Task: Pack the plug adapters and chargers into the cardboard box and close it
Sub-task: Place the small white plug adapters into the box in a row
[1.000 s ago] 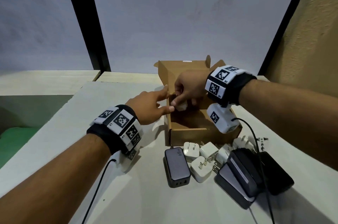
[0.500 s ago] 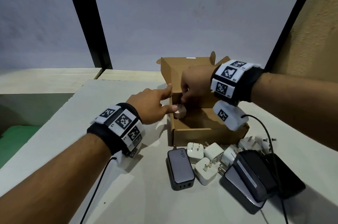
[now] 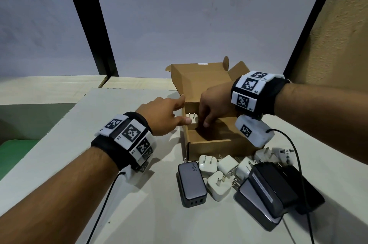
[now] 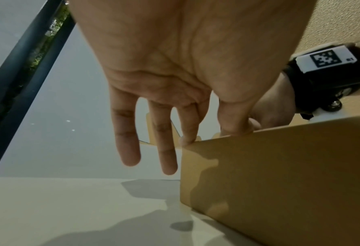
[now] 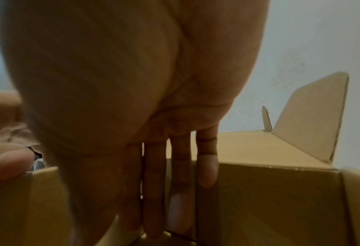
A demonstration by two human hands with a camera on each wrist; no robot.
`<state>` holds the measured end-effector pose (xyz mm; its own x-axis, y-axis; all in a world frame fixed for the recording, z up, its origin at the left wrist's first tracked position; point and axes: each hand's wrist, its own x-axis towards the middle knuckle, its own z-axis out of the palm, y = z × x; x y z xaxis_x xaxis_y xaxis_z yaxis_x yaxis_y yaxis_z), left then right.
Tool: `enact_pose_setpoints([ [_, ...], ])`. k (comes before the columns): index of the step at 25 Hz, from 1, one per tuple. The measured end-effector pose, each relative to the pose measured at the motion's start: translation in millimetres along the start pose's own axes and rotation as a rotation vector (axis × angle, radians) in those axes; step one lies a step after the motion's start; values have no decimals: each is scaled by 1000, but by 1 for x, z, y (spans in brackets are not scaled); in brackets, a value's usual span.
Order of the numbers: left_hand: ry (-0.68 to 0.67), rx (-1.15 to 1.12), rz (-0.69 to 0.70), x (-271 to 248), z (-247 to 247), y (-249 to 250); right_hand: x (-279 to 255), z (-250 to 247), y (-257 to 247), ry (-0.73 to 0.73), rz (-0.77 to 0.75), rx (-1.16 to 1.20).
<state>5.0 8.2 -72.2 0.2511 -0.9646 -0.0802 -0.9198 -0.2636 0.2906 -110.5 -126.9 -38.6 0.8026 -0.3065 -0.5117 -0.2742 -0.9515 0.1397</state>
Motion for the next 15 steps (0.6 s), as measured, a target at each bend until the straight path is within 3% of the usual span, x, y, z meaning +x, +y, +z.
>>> enact_pose_setpoints([
  [4, -50, 0, 13, -4, 1, 1, -11, -1, -1, 72, 83, 8],
  [8, -62, -25, -4, -18, -4, 10, -69, -1, 15, 209, 107, 155],
  [15, -109, 37, -49, -38, -15, 31, -144, 70, 39, 168, 154, 371],
])
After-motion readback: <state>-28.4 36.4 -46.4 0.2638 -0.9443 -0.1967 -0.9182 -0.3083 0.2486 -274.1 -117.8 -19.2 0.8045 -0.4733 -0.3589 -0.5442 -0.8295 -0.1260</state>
